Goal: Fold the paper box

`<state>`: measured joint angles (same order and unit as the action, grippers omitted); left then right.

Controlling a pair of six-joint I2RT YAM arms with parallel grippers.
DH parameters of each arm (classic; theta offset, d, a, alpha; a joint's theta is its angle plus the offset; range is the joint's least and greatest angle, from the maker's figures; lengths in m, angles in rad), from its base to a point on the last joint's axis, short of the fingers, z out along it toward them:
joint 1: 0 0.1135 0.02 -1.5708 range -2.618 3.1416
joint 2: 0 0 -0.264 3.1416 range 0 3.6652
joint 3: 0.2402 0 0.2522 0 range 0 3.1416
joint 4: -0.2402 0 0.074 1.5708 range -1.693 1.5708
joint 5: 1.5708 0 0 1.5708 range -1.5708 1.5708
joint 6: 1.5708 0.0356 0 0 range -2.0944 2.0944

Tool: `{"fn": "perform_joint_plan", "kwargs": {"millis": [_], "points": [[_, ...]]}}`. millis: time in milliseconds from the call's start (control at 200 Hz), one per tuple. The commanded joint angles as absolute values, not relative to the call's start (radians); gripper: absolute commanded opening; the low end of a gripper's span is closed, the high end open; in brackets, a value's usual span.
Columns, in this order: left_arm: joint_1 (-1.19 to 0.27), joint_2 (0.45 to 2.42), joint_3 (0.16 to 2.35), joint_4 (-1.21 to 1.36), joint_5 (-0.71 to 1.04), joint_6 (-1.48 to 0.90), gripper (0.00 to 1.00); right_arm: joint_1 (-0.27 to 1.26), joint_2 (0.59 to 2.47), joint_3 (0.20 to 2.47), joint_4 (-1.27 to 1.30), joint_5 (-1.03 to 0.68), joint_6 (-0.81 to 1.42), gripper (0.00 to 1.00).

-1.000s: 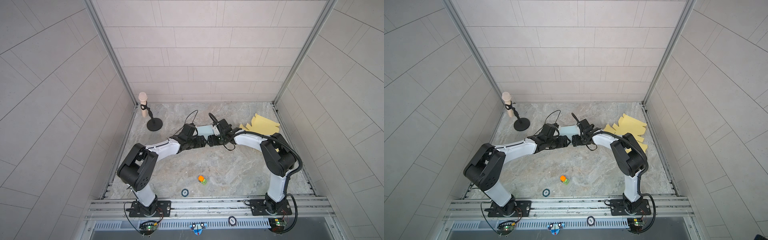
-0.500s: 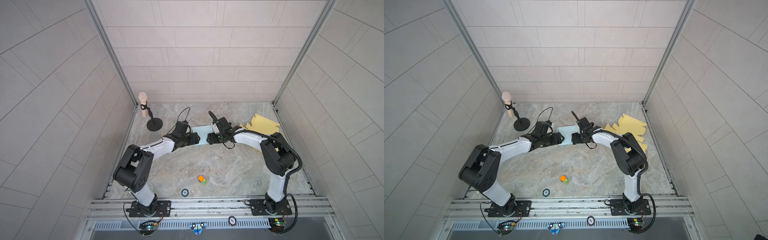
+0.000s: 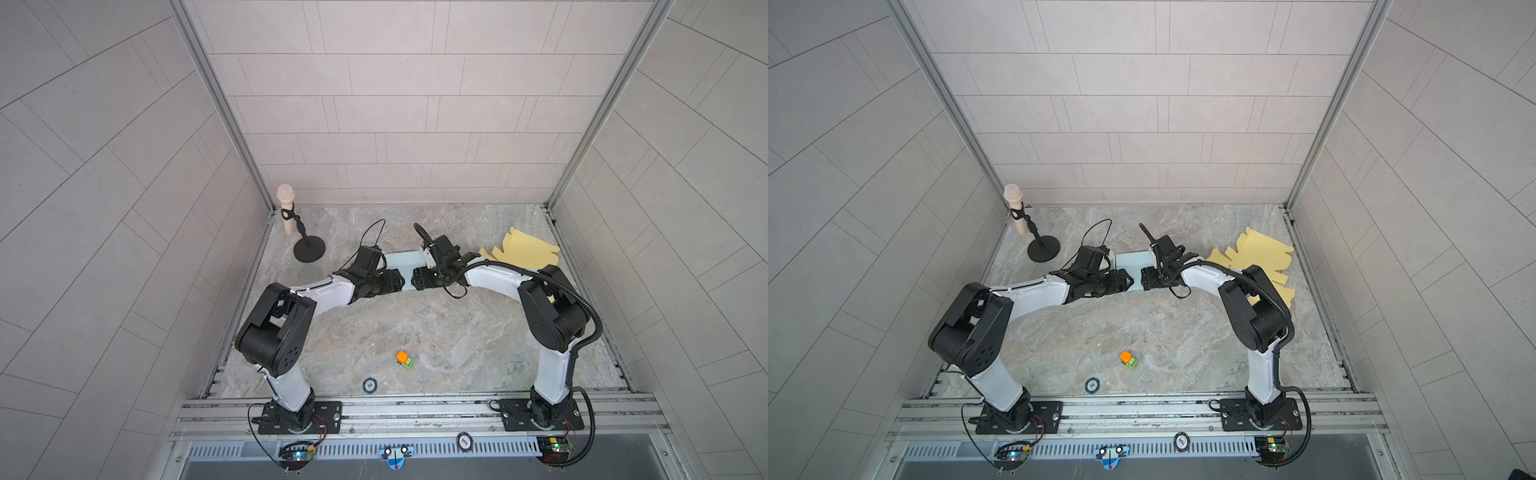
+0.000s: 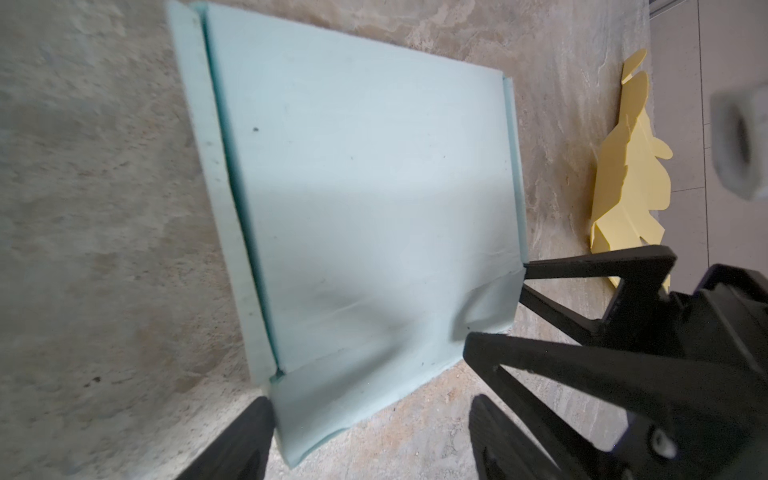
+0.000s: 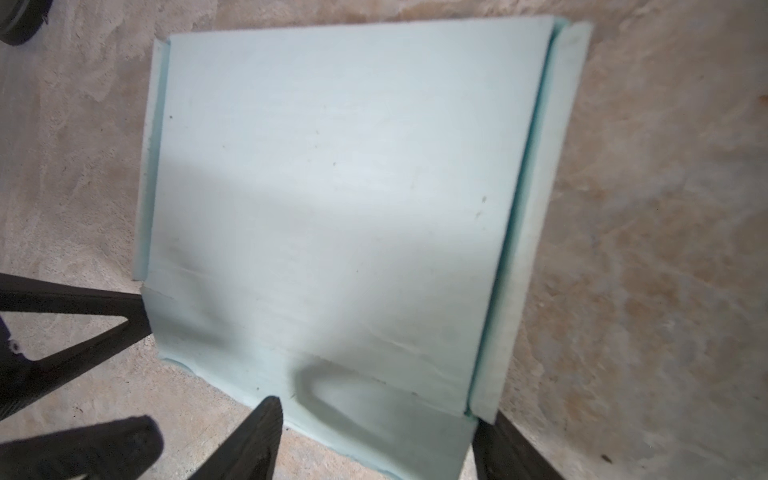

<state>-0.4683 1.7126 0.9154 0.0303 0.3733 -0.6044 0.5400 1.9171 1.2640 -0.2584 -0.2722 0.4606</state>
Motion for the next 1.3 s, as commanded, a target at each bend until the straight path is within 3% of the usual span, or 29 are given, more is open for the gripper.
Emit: {"fn": "perform_joint_plan", "kwargs": {"millis": [0,811,1156,1297], "points": [[-0.482,1.722,0.923,0.071,0.397,-0.619,0.78,0.557,1.924,1.278,-0.261,-0.276,0.476,0.73],[-0.45,1.687,0.891,0.05,0.387,-0.577,0.78,0.549,1.95,1.296,-0.287,-0.239,0.476,0.72],[-0.38,1.645,0.925,-0.029,0.39,-0.531,0.96,0.542,1.956,1.307,-0.293,-0.241,0.473,0.72],[-0.372,1.695,1.026,-0.072,0.353,-0.507,0.98,0.54,1.956,1.307,-0.295,-0.241,0.469,0.72]]}}
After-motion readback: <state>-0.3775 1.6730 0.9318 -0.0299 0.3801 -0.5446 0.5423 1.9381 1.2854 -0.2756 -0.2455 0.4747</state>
